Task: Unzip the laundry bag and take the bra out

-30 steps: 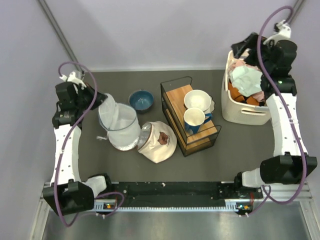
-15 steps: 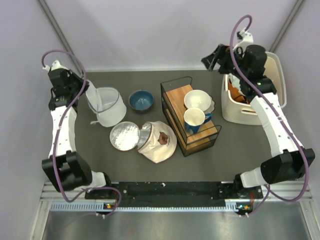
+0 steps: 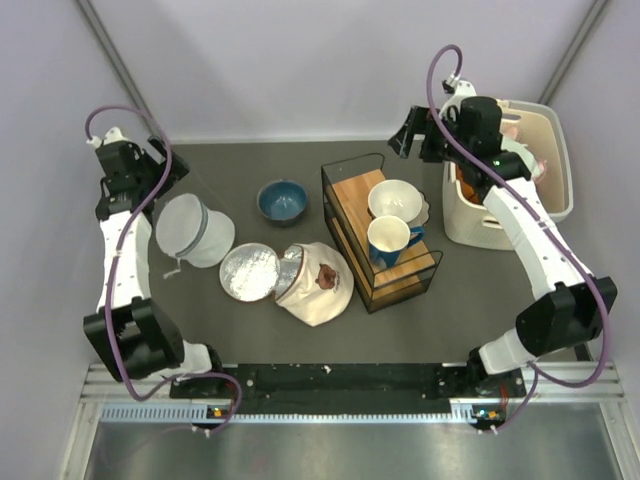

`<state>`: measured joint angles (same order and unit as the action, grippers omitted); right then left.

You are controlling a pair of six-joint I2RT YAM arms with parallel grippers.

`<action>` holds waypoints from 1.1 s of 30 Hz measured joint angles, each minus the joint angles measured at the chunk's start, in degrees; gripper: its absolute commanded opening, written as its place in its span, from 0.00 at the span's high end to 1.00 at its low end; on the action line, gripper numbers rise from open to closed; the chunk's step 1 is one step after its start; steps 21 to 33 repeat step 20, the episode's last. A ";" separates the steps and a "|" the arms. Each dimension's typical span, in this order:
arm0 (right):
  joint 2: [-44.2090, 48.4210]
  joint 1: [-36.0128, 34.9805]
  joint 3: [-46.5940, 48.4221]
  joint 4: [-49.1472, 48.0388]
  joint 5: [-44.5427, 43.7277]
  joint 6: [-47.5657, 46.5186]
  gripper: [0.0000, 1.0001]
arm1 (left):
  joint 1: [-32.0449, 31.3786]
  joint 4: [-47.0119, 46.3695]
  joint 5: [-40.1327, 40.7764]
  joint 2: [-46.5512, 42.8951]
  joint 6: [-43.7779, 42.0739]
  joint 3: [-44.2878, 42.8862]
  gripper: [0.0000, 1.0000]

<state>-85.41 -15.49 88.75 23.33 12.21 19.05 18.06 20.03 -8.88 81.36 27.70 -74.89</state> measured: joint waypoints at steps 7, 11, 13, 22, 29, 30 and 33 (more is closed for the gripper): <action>-2.47 -0.20 3.82 3.19 -3.80 -1.09 0.01 | -2.29 3.52 -4.85 -14.64 -2.75 2.97 0.01; -2.64 -0.26 4.46 4.39 -5.77 -1.79 0.01 | -4.26 3.67 -9.44 -24.24 -4.11 8.68 0.01; -2.64 -0.28 4.55 4.72 -6.58 -2.10 0.01 | -4.48 4.20 -11.21 -27.52 -4.50 11.54 0.01; -2.64 -0.37 4.70 5.53 -8.09 -2.14 0.01 | -4.50 7.10 -14.49 -32.00 -6.29 17.16 0.01; -2.64 -0.37 4.70 5.53 -8.09 -2.14 0.01 | -4.50 7.10 -14.49 -32.00 -6.29 17.16 0.01; -2.64 -0.37 4.70 5.53 -8.09 -2.14 0.01 | -4.50 7.10 -14.49 -32.00 -6.29 17.16 0.01; -2.64 -0.37 4.70 5.53 -8.09 -2.14 0.01 | -4.50 7.10 -14.49 -32.00 -6.29 17.16 0.01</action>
